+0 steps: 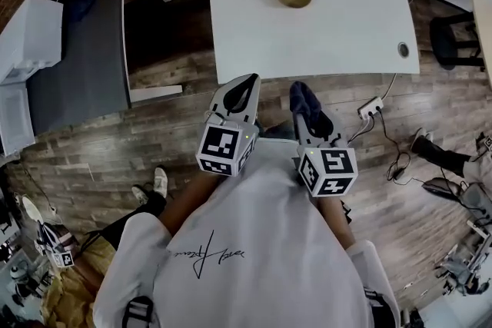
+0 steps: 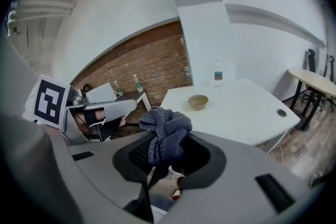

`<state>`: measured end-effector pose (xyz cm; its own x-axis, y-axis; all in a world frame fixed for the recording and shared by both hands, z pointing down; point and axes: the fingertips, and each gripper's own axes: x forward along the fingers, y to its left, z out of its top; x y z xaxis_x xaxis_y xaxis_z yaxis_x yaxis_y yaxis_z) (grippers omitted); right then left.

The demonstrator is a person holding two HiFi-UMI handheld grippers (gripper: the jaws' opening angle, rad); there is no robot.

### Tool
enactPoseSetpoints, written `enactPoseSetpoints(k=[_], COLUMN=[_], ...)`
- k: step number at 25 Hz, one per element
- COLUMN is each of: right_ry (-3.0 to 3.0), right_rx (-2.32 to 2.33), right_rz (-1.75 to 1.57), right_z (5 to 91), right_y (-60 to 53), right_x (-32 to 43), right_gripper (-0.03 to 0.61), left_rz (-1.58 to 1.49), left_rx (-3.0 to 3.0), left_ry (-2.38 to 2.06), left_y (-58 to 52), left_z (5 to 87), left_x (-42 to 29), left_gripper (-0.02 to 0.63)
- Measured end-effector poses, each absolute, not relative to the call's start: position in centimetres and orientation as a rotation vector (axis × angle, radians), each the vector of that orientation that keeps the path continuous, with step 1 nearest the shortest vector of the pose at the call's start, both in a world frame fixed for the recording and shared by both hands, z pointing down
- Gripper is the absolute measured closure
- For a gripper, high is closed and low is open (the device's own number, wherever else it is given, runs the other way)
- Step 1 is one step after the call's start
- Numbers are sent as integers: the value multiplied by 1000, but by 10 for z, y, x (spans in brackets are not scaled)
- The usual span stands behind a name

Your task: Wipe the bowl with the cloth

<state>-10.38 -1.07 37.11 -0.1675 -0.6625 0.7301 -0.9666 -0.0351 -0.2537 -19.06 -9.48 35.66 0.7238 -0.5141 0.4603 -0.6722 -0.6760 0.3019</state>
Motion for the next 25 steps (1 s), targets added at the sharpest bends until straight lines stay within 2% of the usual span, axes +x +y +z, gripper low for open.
enactPoseSetpoints(k=[12,25], right_ry=[-1873,-1990], right_rx=[1713,1629], right_rz=[1040,1011], right_z=[388,385], right_y=[-45,-118], right_x=[-130,-95], right_gripper=[476,476], left_rz=[472,465], left_rx=[2386,2381], left_ry=[-931,-965], left_y=[-119,-186], left_z=[390,386], left_x=[-228,-191], left_gripper=[607,615])
